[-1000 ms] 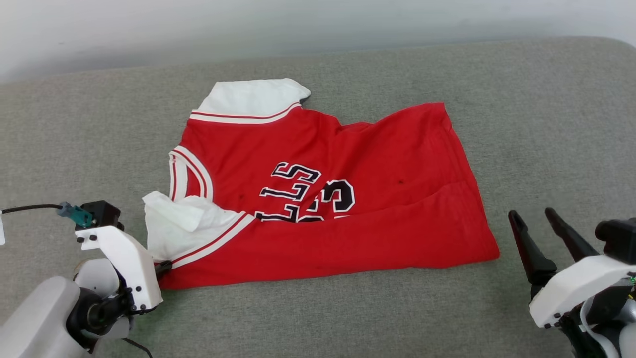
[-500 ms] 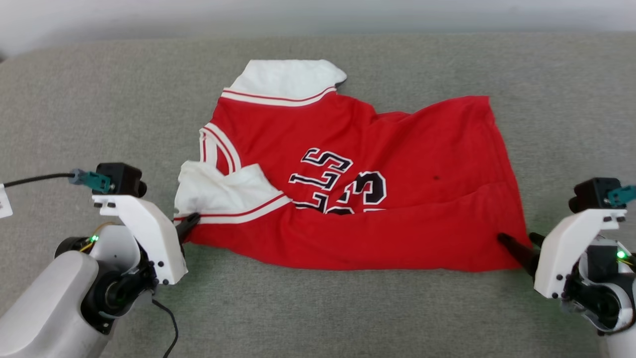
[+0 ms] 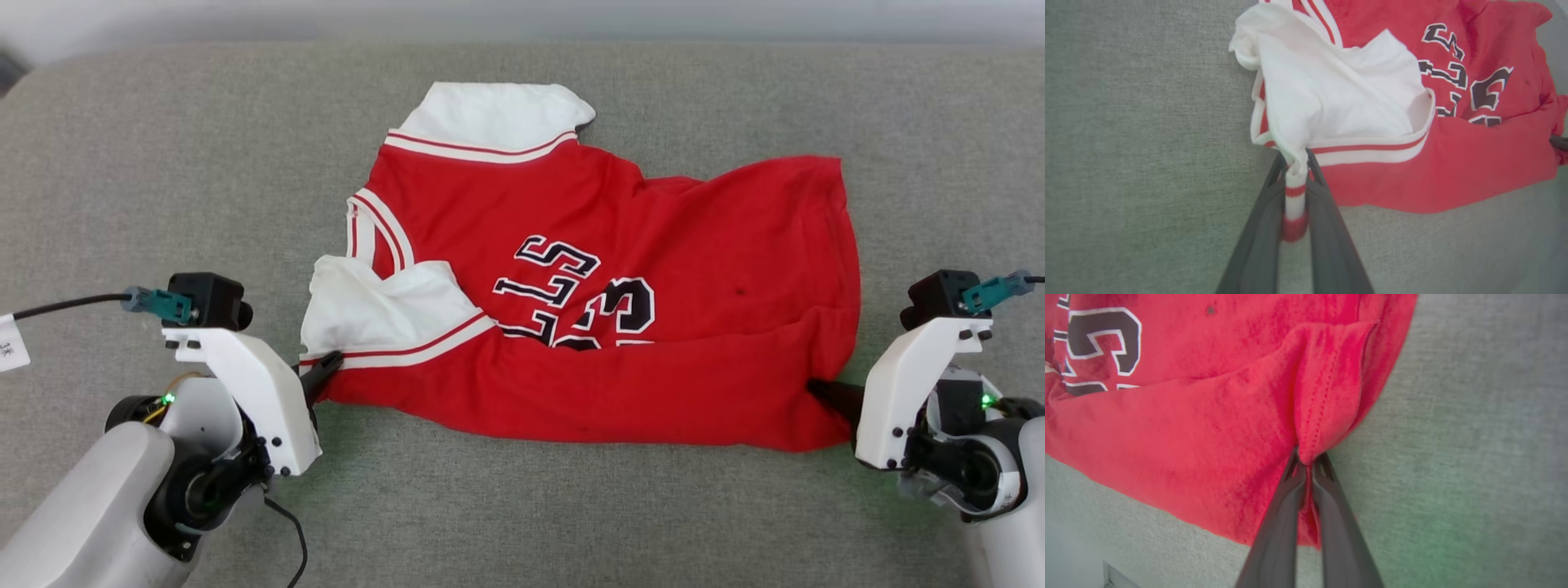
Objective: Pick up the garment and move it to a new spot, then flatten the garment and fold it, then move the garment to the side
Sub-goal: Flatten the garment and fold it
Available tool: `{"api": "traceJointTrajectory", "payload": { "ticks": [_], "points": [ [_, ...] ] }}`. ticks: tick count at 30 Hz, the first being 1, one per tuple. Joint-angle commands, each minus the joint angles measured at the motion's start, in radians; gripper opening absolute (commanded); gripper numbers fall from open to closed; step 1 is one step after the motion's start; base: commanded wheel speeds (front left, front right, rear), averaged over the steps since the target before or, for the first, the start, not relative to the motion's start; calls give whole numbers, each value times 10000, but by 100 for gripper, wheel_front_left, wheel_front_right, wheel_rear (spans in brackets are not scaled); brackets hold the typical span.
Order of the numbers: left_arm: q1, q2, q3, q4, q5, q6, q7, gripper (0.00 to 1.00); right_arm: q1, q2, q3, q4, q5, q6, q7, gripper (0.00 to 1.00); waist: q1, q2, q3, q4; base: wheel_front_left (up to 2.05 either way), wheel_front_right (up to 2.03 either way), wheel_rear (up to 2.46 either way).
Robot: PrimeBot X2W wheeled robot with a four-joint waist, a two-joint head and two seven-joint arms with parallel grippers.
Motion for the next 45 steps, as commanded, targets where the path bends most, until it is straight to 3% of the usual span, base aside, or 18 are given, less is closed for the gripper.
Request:
{"api": "traceJointTrajectory", "payload": {
  "ticks": [1,10,19,26,28,29,30,45],
  "points": [
    [163,-22,44,-18,-24,43,-75,0,229,91,181,125,134,23,19,0,-2,0,-135,-41,0,0,0],
    [1126,-122,210,-77,-197,172,-778,0,674,-389,698,-339,469,13,-341,0,-2,0,-1486,-147,0,0,0],
    [3195,33,485,-858,-441,952,-1555,0,2052,-778,1118,-909,796,11,-388,0,-2,0,-3010,-106,0,0,0],
    [4289,178,229,-1402,-532,1352,-1348,0,3052,-961,759,-1133,558,11,-416,0,-2,0,-3231,40,0,0,0],
    [4235,-8,55,-1266,-461,1339,-1358,2,3377,-845,657,-1072,403,11,-670,100,-2,0,-3228,99,0,0,0],
    [4157,-104,56,-1185,-424,1381,-1457,46,3504,-786,613,-1071,245,13,-878,100,-2,0,-3217,115,0,0,0],
    [4080,-204,63,-1084,-396,1390,-1563,100,3607,-742,559,-1061,64,11,-1116,100,-2,0,-3204,122,0,0,0],
    [2965,-595,884,-584,723,1486,-3992,100,3573,300,-72,-1702,-2413,11,-5969,100,-2,0,-3016,-931,0,0,0]
  ]
}}
